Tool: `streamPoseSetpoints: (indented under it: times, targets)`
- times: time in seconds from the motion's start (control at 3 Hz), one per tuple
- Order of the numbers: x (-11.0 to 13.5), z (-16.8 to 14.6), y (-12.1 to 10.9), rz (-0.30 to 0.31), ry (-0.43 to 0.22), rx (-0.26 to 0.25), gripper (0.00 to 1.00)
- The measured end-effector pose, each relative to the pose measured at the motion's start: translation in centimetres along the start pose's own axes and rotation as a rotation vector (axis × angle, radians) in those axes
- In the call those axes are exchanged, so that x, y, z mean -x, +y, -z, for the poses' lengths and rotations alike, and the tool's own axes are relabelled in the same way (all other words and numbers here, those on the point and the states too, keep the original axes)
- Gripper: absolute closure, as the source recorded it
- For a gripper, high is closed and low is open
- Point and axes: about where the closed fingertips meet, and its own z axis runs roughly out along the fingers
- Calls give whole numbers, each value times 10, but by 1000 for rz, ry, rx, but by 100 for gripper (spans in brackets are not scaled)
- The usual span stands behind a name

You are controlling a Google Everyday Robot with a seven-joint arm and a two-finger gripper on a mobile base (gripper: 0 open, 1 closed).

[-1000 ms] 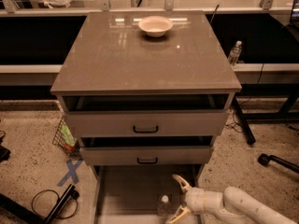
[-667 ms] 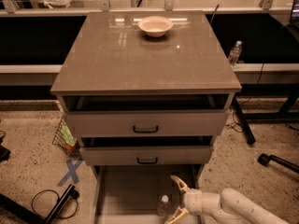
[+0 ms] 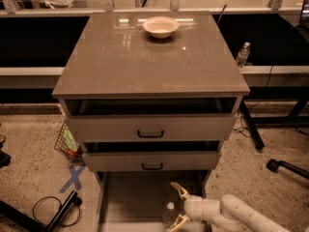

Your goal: Pick water bottle from bottom drawer and place on counter

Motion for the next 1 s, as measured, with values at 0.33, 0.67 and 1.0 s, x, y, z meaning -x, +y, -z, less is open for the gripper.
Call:
streamPoseSetpoints:
  times: [0.33, 0.67, 1.0]
  targets:
    - [-24, -16, -9, -13, -18, 24, 0]
    - [-50, -25, -17, -38, -41, 35, 3]
    - [-62, -29, -19, -49, -44, 48, 25]
